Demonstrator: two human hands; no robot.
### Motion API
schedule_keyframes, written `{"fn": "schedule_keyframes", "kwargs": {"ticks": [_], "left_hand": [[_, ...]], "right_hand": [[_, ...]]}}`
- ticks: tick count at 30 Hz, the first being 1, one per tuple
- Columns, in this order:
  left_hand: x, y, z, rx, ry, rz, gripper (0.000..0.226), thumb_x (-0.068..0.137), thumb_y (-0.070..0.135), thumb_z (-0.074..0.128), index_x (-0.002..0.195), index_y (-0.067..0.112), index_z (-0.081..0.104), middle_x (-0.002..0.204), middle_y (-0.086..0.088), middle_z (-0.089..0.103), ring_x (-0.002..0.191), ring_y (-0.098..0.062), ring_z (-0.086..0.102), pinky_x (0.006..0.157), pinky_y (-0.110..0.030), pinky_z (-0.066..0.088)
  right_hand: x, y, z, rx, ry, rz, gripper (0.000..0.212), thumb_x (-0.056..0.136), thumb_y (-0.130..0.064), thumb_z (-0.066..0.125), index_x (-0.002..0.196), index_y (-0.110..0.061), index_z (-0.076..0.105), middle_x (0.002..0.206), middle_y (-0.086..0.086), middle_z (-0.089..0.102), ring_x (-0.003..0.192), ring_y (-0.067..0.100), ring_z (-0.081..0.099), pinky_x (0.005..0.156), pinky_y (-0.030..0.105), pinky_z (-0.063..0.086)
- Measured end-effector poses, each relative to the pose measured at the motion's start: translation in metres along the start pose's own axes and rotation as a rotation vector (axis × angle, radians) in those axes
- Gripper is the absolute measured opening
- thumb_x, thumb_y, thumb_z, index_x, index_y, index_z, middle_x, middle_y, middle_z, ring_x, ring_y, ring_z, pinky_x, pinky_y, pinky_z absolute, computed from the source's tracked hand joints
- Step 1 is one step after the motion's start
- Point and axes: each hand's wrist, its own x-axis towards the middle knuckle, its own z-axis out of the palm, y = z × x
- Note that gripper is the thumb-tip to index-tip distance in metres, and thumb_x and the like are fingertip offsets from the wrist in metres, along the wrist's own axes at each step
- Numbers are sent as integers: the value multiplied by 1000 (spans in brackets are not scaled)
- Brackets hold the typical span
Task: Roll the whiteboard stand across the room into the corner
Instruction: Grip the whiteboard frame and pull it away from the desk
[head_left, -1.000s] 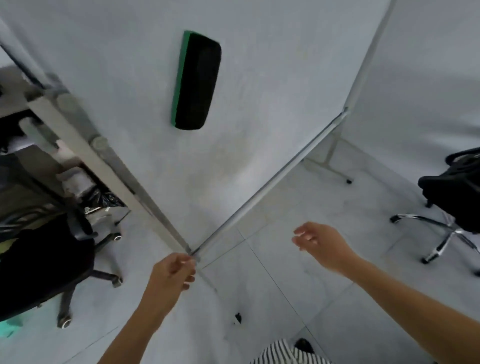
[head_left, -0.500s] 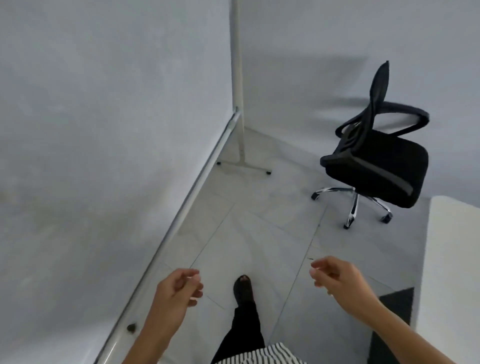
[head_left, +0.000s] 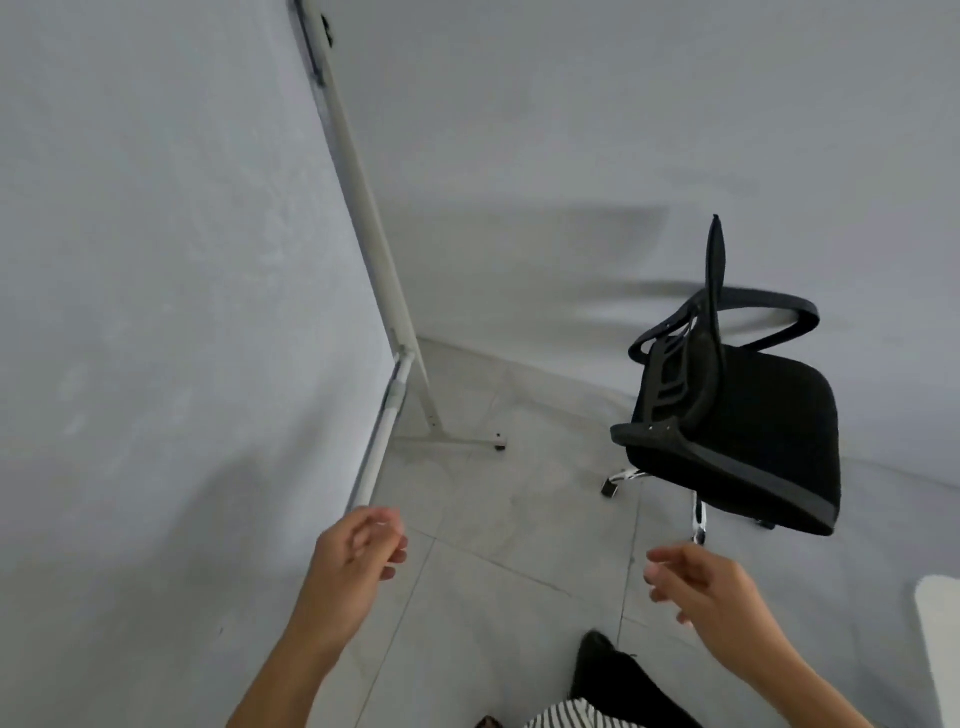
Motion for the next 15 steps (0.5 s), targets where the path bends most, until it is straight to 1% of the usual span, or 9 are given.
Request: {"fn": "schedule_keyframes", "kwargs": {"ticks": [2,4,6,9,11,13,15], "left_hand": [[43,19,11,5,25,19,9,90,10,59,91,10,68,76,-15,72,72,-22,70,68,-34,54],[86,35,25,-11,64,10,8,90,11,60,91,10,68,75,-14,73,72,-24,70,69,-36,55],[126,52,40,-42,122,3,8,89,9,60,92,8,68,74,-13,73,73,-26,69,70,-38,55],[179,87,59,-92,226,-7,9,89,6,59,90,8,68,71,-10,72,73,-29,67,69,-39,54],[209,118,67,-105,284,20,12,90,5,58,88,11,68,66,-6,73,72,-28,68,69,-37,54],[236,152,69,-81,347,69,15,90,6,58,88,16,68,71,-2,75,73,-25,70,71,-38,55],[260,180,65,-47,423,104,15,90,8,59,89,20,67,76,-2,75,72,-20,71,73,-40,56]], "right_hand": [[44,-17,-6,-3,-33,8,3,85,-22,67,88,-23,68,72,-1,75,71,16,71,70,44,56],[95,-35,-15,0,-62,11,4,85,-22,67,89,-23,68,73,0,75,70,11,71,70,40,55],[151,-56,-25,0,-85,-1,5,85,-21,67,90,-21,68,74,1,75,70,12,71,67,38,54],[233,-95,-43,-52,-134,-61,4,85,-25,68,88,-24,68,73,-1,75,72,18,71,72,43,56],[282,-130,-54,-96,-172,-118,3,83,-27,69,86,-26,68,72,-1,75,70,16,70,76,45,57],[328,-172,-60,-171,-221,-203,4,84,-30,68,87,-28,67,72,-2,75,70,10,70,76,40,57],[366,-220,-58,-272,-307,-290,8,86,-33,64,93,-30,65,77,-6,73,74,4,69,74,27,55]]}}
